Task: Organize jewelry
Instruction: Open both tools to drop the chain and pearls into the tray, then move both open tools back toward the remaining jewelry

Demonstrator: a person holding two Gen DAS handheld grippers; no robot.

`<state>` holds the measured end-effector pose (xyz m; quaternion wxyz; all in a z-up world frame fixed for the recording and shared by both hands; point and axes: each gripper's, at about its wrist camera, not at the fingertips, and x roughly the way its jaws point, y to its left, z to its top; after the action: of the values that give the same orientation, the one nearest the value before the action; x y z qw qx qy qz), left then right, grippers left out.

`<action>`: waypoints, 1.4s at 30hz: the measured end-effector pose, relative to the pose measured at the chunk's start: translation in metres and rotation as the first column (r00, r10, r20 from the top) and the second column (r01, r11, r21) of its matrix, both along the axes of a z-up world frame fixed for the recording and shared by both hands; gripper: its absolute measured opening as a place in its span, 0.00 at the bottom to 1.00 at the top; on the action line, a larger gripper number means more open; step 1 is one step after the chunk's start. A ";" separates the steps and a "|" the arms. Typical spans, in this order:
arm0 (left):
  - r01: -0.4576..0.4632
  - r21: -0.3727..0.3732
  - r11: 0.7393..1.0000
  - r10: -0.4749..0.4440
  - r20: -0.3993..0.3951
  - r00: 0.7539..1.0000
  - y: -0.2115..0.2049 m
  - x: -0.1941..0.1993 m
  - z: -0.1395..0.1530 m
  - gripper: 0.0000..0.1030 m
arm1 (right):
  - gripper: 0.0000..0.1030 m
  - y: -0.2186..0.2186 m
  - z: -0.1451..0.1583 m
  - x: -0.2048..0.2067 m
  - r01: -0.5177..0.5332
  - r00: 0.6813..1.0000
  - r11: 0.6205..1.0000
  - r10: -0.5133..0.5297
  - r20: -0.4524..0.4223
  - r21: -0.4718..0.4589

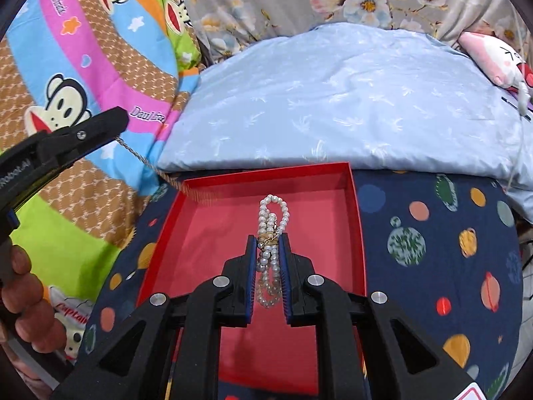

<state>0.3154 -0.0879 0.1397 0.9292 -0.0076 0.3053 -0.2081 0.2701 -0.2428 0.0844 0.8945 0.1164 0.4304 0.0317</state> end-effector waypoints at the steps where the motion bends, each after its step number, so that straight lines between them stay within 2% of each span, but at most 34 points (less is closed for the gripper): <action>1: 0.003 0.014 1.000 -0.003 -0.002 1.000 -0.004 0.007 -0.005 0.10 | 0.12 0.000 -0.003 0.005 -0.002 1.000 1.000 0.002 -0.005 -0.006; 10: -0.003 0.079 0.997 0.002 0.012 1.000 -0.025 0.034 -0.026 0.11 | 0.12 -0.008 -0.022 0.031 0.015 1.000 1.000 -0.015 -0.020 -0.008; 13: -0.034 0.075 0.997 0.033 0.015 0.999 -0.024 0.041 -0.029 0.15 | 0.15 -0.011 -0.022 0.031 0.023 1.000 1.000 -0.023 -0.002 -0.015; 15: -0.056 0.069 0.996 0.055 0.014 0.998 -0.021 0.043 -0.028 0.32 | 0.19 -0.014 -0.022 0.028 0.031 1.000 1.000 -0.031 0.004 -0.001; 16: -0.073 0.069 0.995 0.072 0.020 0.997 -0.018 0.042 -0.027 0.47 | 0.19 -0.015 -0.021 0.025 0.035 0.999 0.999 -0.035 0.005 0.007; 17: -0.081 0.065 0.995 0.079 0.028 0.996 -0.016 0.041 -0.025 0.54 | 0.20 -0.017 -0.020 0.023 0.039 0.999 0.999 -0.039 0.007 0.012; 19: -0.096 0.070 0.993 0.093 0.033 0.995 -0.013 0.037 -0.023 0.60 | 0.21 -0.020 -0.017 0.013 0.045 0.999 0.999 -0.045 0.022 0.016; 21: -0.088 0.069 0.994 0.087 0.025 0.996 -0.006 0.029 -0.021 0.61 | 0.27 -0.020 -0.012 0.001 0.052 0.998 0.999 -0.053 0.037 0.008; 24: -0.091 0.091 0.992 0.089 0.023 0.996 0.002 0.009 -0.020 0.64 | 0.32 -0.023 -0.003 -0.026 0.066 0.996 0.998 -0.067 0.064 0.025; 31: -0.113 0.171 0.979 0.107 0.045 0.993 0.031 -0.070 -0.024 0.69 | 0.34 -0.021 0.014 -0.112 0.102 0.988 0.994 -0.105 0.117 0.030; 36: -0.120 0.163 0.979 0.123 -0.010 0.992 0.060 -0.126 -0.032 0.70 | 0.40 -0.010 0.016 -0.175 0.124 0.984 0.992 -0.125 0.128 0.012; 42: -0.185 0.177 0.967 0.195 -0.041 0.980 0.091 -0.183 -0.046 0.70 | 0.41 0.012 0.004 -0.235 0.129 0.987 0.991 -0.126 0.100 -0.024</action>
<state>0.1321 0.0032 0.0940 0.9327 0.0373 0.3470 -0.0906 0.0349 -0.2312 0.0882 0.9165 0.1283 0.3779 -0.0265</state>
